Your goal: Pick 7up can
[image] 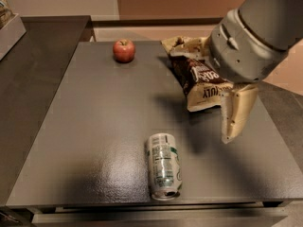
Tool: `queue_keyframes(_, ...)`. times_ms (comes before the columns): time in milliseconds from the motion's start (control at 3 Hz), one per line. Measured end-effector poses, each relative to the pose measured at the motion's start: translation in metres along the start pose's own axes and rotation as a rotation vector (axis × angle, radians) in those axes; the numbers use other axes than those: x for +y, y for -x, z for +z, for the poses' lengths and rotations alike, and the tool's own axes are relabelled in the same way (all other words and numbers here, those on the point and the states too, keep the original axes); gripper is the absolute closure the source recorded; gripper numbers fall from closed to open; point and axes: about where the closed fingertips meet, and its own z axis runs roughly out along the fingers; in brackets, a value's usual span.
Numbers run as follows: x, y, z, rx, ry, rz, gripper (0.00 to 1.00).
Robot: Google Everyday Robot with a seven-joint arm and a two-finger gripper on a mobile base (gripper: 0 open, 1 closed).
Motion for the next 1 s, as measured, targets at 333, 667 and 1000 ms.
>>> queue_keyframes(333,0.007,0.021,0.014,-0.008,0.033,-0.166,0.00)
queue_keyframes(667,0.017,0.041,0.027,-0.010,0.074,-0.341,0.00)
queue_keyframes(1000,0.027,0.060,0.038,-0.011,0.126,-0.497,0.00)
